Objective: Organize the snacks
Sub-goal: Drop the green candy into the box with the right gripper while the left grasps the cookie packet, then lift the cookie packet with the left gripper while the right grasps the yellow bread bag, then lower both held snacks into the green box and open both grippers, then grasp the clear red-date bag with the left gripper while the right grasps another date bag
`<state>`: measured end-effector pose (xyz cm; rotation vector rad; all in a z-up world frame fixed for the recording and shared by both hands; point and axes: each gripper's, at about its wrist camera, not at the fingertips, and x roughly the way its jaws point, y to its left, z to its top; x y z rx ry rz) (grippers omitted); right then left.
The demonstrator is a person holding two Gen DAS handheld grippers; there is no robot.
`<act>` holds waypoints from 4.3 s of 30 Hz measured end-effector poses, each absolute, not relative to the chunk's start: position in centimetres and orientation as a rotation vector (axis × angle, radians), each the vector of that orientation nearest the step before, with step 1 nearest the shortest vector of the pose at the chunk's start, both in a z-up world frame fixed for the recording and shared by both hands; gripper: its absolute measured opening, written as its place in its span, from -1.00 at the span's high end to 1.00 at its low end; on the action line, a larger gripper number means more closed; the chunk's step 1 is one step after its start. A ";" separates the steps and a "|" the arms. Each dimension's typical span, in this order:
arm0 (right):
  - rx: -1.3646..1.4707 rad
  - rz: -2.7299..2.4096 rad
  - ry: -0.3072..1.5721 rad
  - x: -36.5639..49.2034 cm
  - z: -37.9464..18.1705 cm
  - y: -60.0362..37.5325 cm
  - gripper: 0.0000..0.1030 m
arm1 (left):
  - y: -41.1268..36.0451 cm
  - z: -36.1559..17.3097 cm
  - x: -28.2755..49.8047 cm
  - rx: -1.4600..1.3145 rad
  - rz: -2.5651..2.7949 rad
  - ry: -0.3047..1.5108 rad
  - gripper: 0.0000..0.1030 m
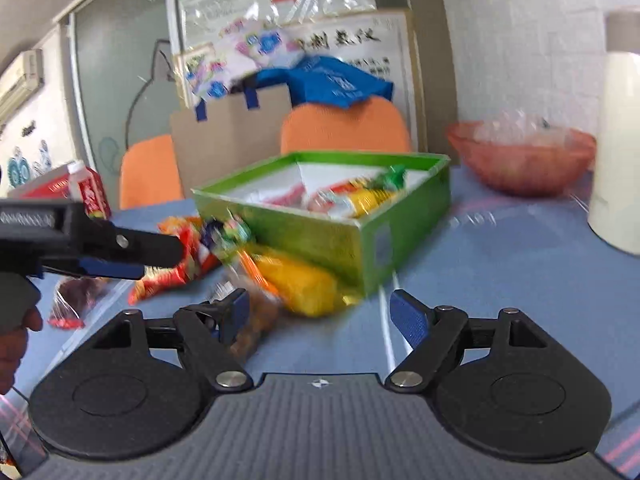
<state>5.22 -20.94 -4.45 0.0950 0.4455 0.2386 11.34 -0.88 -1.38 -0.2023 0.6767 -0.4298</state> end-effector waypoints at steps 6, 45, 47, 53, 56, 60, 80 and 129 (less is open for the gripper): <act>0.119 0.185 0.458 4.8 -4.5 -22.4 -1.00 | -3.0 -4.1 13.3 -0.166 -0.463 0.740 0.17; -0.208 0.431 0.517 9.5 -4.7 -14.1 -1.00 | 4.9 -4.0 4.4 -0.338 -0.314 0.727 -0.81; -0.184 0.412 0.540 10.5 -4.9 -14.0 -1.00 | 4.8 -4.1 4.6 -0.338 -0.305 0.732 -0.75; -0.138 0.411 0.575 10.9 -6.3 -14.0 -0.46 | 4.0 -4.3 5.2 -0.290 -0.302 0.713 -0.59; -0.129 0.421 0.563 10.4 -5.7 -14.1 -0.35 | 3.9 -4.3 5.5 -0.321 -0.322 0.722 -0.55; -0.122 0.444 0.499 9.2 -3.9 -14.5 -0.34 | 3.3 -3.1 6.0 -0.305 -0.355 0.702 -0.50; -0.066 0.320 0.346 18.5 1.6 -17.4 -0.35 | 0.3 4.9 22.0 -0.325 -0.317 0.544 -0.54; 0.063 0.637 0.501 4.8 -3.5 -8.9 -1.00 | 16.9 -2.3 6.8 -0.423 -0.058 0.633 -1.00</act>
